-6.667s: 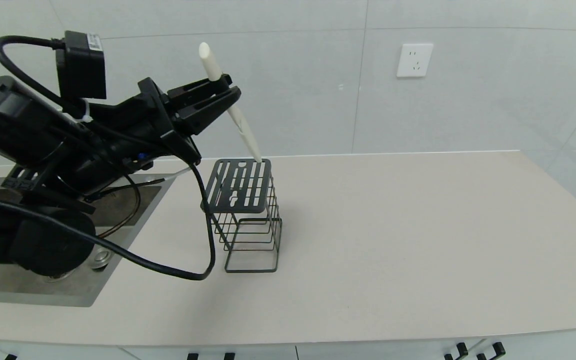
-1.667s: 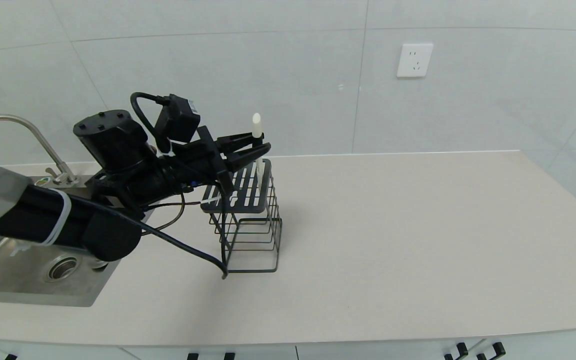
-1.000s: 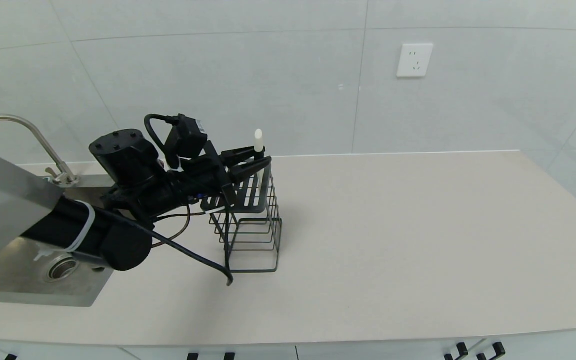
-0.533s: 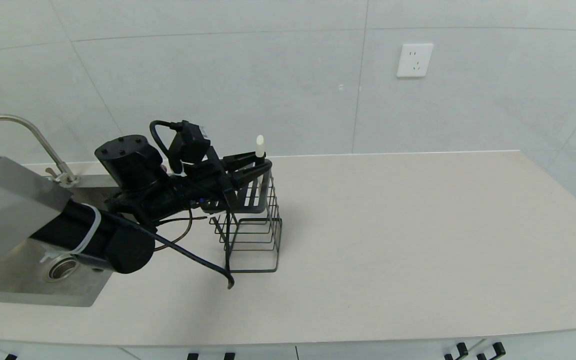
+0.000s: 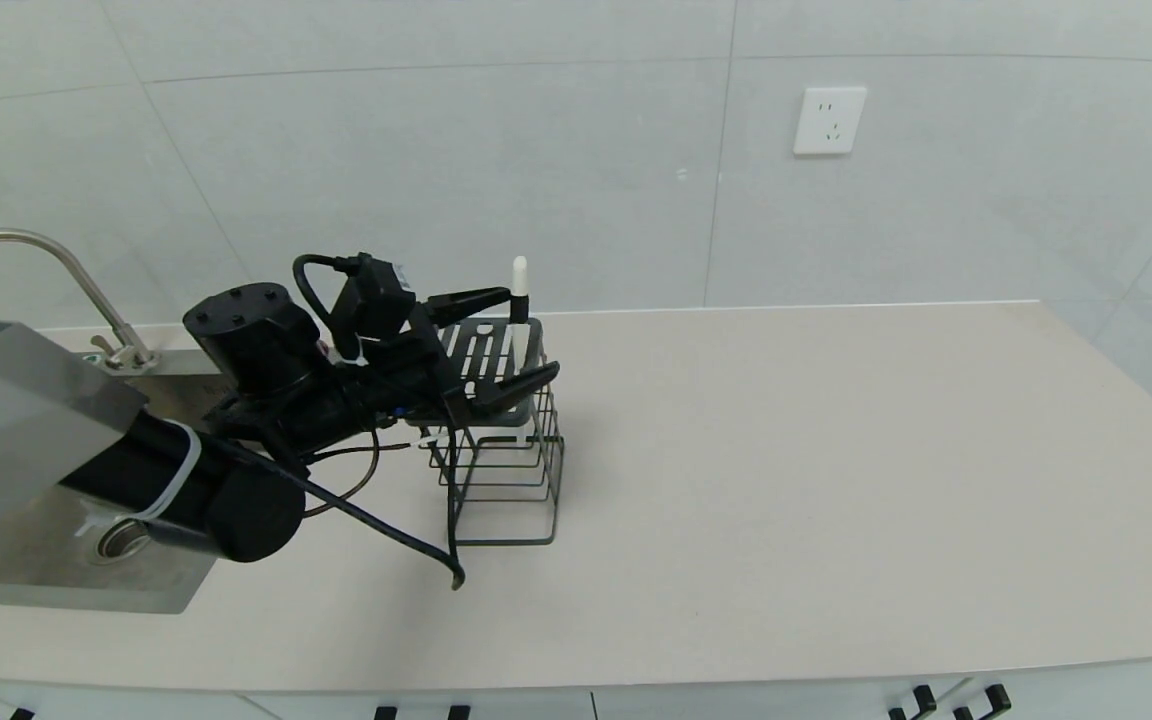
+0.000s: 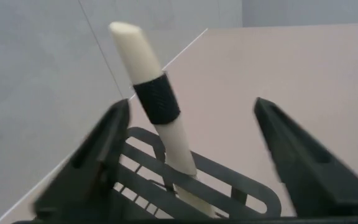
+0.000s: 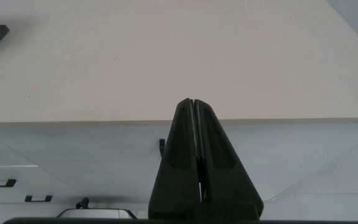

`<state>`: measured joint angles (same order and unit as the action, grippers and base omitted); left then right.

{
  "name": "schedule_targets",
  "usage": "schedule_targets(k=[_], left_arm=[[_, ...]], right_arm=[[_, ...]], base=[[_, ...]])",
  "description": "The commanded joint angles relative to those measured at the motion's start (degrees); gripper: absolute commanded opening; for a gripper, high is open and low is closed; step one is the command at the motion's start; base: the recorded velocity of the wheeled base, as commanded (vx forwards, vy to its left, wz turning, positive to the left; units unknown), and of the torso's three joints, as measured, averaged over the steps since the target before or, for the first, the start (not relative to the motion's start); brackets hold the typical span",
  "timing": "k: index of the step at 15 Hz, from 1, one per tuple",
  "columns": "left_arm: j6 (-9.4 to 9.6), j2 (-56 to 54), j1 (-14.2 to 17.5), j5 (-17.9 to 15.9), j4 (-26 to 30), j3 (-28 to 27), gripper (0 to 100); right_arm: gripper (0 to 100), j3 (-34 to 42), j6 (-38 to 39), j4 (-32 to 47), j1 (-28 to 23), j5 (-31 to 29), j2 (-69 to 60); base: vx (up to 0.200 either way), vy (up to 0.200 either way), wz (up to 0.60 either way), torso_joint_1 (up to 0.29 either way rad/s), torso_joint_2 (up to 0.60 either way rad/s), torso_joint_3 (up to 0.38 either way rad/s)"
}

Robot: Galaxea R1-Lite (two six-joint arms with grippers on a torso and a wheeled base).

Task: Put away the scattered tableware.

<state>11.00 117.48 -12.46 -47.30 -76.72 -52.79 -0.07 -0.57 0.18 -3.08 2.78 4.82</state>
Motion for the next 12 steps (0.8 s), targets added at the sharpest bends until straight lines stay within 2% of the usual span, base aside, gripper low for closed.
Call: schedule_targets(k=[1, 4, 6, 8, 11, 12], left_arm=[[-0.01, 0.2, 0.24, 0.01, -0.28, 0.05, 100], [-0.19, -0.5, 1.74, 0.01, -4.23, 0.14, 100], [-0.71, -3.66, 2.97, -0.07, -7.13, 2.51, 100], [-1.06, -10.17, 3.93, -0.07, -9.94, 10.95, 100], [-1.06, -28.36, 5.52, 0.01, -10.91, 30.2, 100], [-1.06, -31.44, 5.6, 0.01, -10.91, 32.92, 100]], right_arm=[[0, -0.01, 0.05, -0.01, 0.01, 0.03, 0.02], [0, -0.01, -0.04, -0.01, 0.01, 0.03, 0.02], [0, -0.01, 0.05, -0.01, 0.01, -0.05, 0.02], [0, -0.01, 0.05, -0.01, 0.01, -0.05, 0.02], [0, 0.07, 0.05, -0.09, 0.01, 0.03, 0.02], [0, 0.07, 0.05, -0.09, 0.01, 0.03, 0.02]], base=[[0.0, 0.0, 0.0, 0.0, 0.0, 0.0], [0.0, 0.0, 0.0, 0.0, 0.0, 0.0], [0.0, 0.0, 0.0, 0.0, 0.0, 0.0], [0.0, 0.0, 0.0, 0.0, 0.0, 0.0], [0.0, 0.0, 0.0, 0.0, 0.0, 0.0], [0.0, 0.0, 0.0, 0.0, 0.0, 0.0]])
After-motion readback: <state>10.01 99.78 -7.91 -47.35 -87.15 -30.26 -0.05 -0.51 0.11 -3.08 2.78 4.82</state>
